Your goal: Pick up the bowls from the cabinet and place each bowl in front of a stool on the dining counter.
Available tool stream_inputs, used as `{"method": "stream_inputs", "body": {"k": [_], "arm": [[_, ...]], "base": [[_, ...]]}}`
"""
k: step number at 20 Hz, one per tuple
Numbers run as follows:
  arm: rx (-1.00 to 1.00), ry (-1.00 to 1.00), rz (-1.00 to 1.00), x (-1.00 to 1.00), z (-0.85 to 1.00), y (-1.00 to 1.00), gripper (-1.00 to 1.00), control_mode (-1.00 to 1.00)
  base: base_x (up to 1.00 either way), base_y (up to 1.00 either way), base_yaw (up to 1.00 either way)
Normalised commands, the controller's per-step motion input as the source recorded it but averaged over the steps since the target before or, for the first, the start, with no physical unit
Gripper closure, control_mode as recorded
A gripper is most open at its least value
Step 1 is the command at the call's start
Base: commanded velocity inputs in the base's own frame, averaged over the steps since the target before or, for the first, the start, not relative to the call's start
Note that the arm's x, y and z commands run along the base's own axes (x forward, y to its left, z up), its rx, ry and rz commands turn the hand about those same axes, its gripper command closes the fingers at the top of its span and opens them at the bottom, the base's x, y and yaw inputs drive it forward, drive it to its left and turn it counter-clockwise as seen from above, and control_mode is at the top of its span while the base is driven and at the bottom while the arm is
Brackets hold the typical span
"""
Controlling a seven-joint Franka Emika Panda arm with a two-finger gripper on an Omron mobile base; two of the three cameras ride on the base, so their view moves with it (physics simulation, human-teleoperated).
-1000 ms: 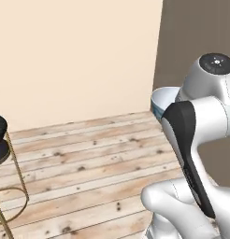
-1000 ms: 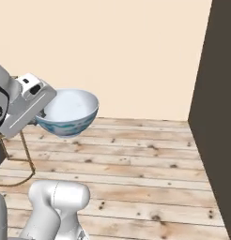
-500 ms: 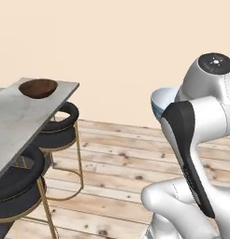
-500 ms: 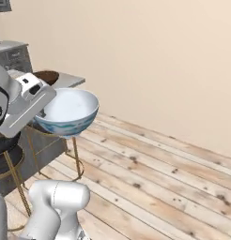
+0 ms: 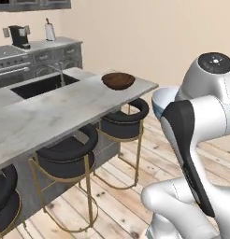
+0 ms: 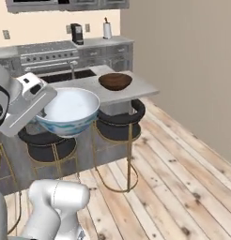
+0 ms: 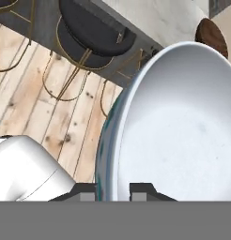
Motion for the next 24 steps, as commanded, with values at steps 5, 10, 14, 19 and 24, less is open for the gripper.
{"method": "stream_inputs", "body": {"k": [5, 10, 14, 19, 24], "arm": [[0.0, 0.0, 0.0, 0.0, 0.0, 0.0, 1.0, 1.0], [0.0, 0.0, 0.0, 0.0, 0.0, 0.0, 1.0, 1.0], [0.0, 0.0, 0.0, 0.0, 0.0, 0.0, 1.0, 1.0], [0.0, 0.0, 0.0, 0.0, 0.0, 0.0, 1.0, 1.0], [0.0, 0.0, 0.0, 0.0, 0.0, 0.0, 1.0, 1.0]], "base": [[0.32, -0.14, 0.9], [0.51, -0.09, 0.84], [0.83, -0.03, 0.48], [0.68, 0.0, 0.02], [0.27, -0.22, 0.0]]}}
